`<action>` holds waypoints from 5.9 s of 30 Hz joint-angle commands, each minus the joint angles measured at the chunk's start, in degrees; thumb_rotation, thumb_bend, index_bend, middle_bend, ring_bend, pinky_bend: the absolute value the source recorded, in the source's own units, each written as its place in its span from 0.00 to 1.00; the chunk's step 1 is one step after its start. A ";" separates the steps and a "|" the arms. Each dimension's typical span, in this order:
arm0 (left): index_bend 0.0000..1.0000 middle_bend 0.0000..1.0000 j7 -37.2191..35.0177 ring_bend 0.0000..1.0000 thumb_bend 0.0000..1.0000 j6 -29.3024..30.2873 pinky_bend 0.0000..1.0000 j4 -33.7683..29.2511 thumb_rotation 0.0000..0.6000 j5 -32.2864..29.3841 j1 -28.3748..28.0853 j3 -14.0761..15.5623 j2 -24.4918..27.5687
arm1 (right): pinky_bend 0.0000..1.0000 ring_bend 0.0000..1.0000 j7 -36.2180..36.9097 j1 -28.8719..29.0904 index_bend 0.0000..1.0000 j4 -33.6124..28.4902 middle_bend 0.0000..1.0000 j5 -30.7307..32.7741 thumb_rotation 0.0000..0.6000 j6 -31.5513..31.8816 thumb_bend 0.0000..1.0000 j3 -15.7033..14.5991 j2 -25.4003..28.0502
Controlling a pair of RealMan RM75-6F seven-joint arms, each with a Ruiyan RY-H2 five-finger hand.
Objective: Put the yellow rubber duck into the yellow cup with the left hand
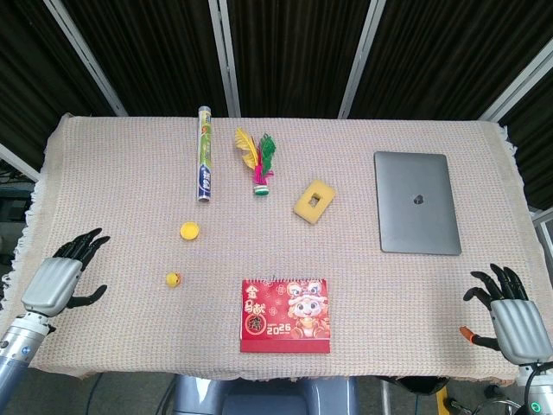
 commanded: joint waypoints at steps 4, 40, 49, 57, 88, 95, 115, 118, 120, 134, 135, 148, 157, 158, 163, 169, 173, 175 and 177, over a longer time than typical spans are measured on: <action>0.09 0.00 0.21 0.05 0.29 0.38 0.17 -0.20 1.00 0.17 0.21 -0.07 0.13 | 0.00 0.00 -0.11 0.04 0.43 0.03 0.18 -0.08 1.00 -0.01 0.03 -0.03 -0.01; 0.16 0.00 1.21 0.05 0.24 -2.20 0.19 -0.94 1.00 -1.74 -0.68 -0.65 0.14 | 0.00 0.00 0.12 -0.07 0.43 0.29 0.19 -0.31 1.00 0.56 0.03 0.00 -0.28; 0.17 0.00 0.63 0.06 0.25 -3.28 0.19 -1.62 1.00 -1.48 -1.30 -0.64 0.54 | 0.00 0.00 -0.13 -0.06 0.43 0.29 0.19 -0.66 1.00 0.64 0.03 -0.12 -0.32; 0.19 0.00 2.44 0.06 0.29 -7.78 0.19 0.15 1.00 -1.03 -5.35 -1.99 -0.35 | 0.00 0.00 -0.12 0.08 0.43 0.25 0.19 -0.61 1.00 0.39 0.03 -0.11 -0.33; 0.23 0.00 17.80 0.08 0.32 -18.49 0.20 -2.72 1.00 -18.16 -14.07 -3.20 -10.45 | 0.00 0.00 1.16 0.11 0.44 0.65 0.19 -1.21 1.00 0.63 0.03 -0.34 -0.22; 0.24 0.00 20.91 0.08 0.32 -18.73 0.20 -1.60 1.00 -21.84 -15.60 -3.38 -13.35 | 0.00 0.00 1.43 0.12 0.44 0.67 0.19 -1.10 1.00 0.54 0.03 -0.35 -0.22; 0.31 0.00 24.73 0.08 0.33 -17.77 0.19 -1.07 1.00 -28.11 -17.74 -2.49 -17.73 | 0.00 0.00 1.83 0.10 0.44 0.66 0.19 -1.03 1.00 0.58 0.03 -0.35 -0.19; 0.32 0.00 24.82 0.08 0.33 -17.58 0.19 -1.04 1.00 -28.99 -17.82 -2.34 -17.68 | 0.00 0.00 1.86 0.10 0.44 0.63 0.19 -0.98 1.00 0.53 0.03 -0.35 -0.18; 0.33 0.00 24.72 0.08 0.33 -17.34 0.19 -1.01 1.00 -29.37 -17.79 -2.33 -17.69 | 0.00 0.00 1.88 0.12 0.44 0.61 0.19 -0.94 1.00 0.50 0.03 -0.33 -0.16; 0.36 0.00 23.18 0.08 0.33 -17.68 0.19 -0.81 1.00 -32.50 -18.08 -2.40 -17.59 | 0.00 0.00 2.02 0.06 0.44 0.54 0.19 -0.84 1.00 0.57 0.03 -0.30 -0.18; 0.36 0.00 23.08 0.08 0.33 -17.72 0.19 -0.75 1.00 -32.68 -18.17 -2.47 -17.71 | 0.00 0.00 2.05 0.06 0.44 0.55 0.19 -0.79 1.00 0.56 0.03 -0.29 -0.18; 0.38 0.00 23.01 0.08 0.33 -17.65 0.18 -1.08 1.00 -33.82 -19.23 -2.79 -18.04 | 0.00 0.00 2.55 -0.02 0.44 0.75 0.19 -0.80 1.00 0.74 0.03 -0.25 -0.20; 0.38 0.00 21.59 0.08 0.33 -17.33 0.18 -1.11 1.00 -32.55 -18.38 -1.61 -15.89 | 0.00 0.00 2.20 -0.21 0.44 0.67 0.19 -1.00 1.00 1.10 0.03 -0.32 -0.25; 0.38 0.00 21.47 0.08 0.33 -17.35 0.18 -0.99 1.00 -32.40 -18.29 -1.45 -15.76 | 0.00 0.00 2.18 -0.22 0.44 0.65 0.19 -1.01 1.00 1.09 0.03 -0.34 -0.25; 0.38 0.00 20.55 0.08 0.33 -17.98 0.18 -0.02 1.00 -32.80 -17.98 -1.02 -15.86 | 0.00 0.00 2.17 -0.24 0.44 0.60 0.19 -0.97 1.00 1.09 0.03 -0.33 -0.26; 0.39 0.00 20.13 0.08 0.33 -18.47 0.18 1.27 1.00 -32.94 -18.13 -0.97 -16.69 | 0.00 0.00 2.25 -0.22 0.44 0.60 0.19 -0.81 1.00 0.99 0.03 -0.28 -0.27; 0.39 0.00 20.04 0.08 0.33 -18.56 0.18 1.35 1.00 -32.81 -18.27 -1.02 -16.92 | 0.00 0.00 2.40 -0.25 0.44 0.69 0.19 -0.78 1.00 1.04 0.03 -0.24 -0.26; 0.39 0.00 19.97 0.08 0.33 -18.51 0.18 1.16 1.00 -32.76 -18.30 -1.07 -16.91 | 0.00 0.00 2.40 -0.24 0.44 0.71 0.19 -0.82 1.00 1.06 0.03 -0.24 -0.27; 0.39 0.00 20.02 0.08 0.33 -18.46 0.18 0.91 1.00 -32.55 -18.37 -1.06 -16.80 | 0.00 0.00 2.37 -0.26 0.44 0.73 0.19 -0.87 1.00 1.12 0.03 -0.24 -0.29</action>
